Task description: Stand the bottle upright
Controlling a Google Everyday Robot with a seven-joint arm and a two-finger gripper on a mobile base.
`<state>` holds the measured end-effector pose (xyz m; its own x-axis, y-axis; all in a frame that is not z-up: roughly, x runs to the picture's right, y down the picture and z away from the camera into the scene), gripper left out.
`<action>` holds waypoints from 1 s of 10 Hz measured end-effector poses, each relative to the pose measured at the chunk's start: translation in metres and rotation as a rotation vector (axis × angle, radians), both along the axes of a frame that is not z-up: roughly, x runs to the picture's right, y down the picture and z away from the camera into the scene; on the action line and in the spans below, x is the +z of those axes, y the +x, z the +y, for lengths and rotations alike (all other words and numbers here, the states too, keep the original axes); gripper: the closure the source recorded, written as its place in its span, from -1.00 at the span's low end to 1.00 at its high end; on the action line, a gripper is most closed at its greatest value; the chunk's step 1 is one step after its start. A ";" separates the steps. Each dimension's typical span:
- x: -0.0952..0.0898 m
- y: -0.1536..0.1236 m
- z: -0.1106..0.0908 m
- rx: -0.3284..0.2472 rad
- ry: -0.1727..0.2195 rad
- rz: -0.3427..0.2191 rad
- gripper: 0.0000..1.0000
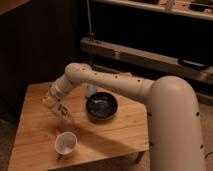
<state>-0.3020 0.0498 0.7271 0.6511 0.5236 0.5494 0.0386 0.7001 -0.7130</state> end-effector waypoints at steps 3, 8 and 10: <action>0.000 0.003 -0.001 0.009 0.003 -0.011 0.44; -0.002 0.009 -0.002 0.018 0.008 -0.021 0.44; -0.001 0.011 -0.002 0.020 0.006 -0.021 0.44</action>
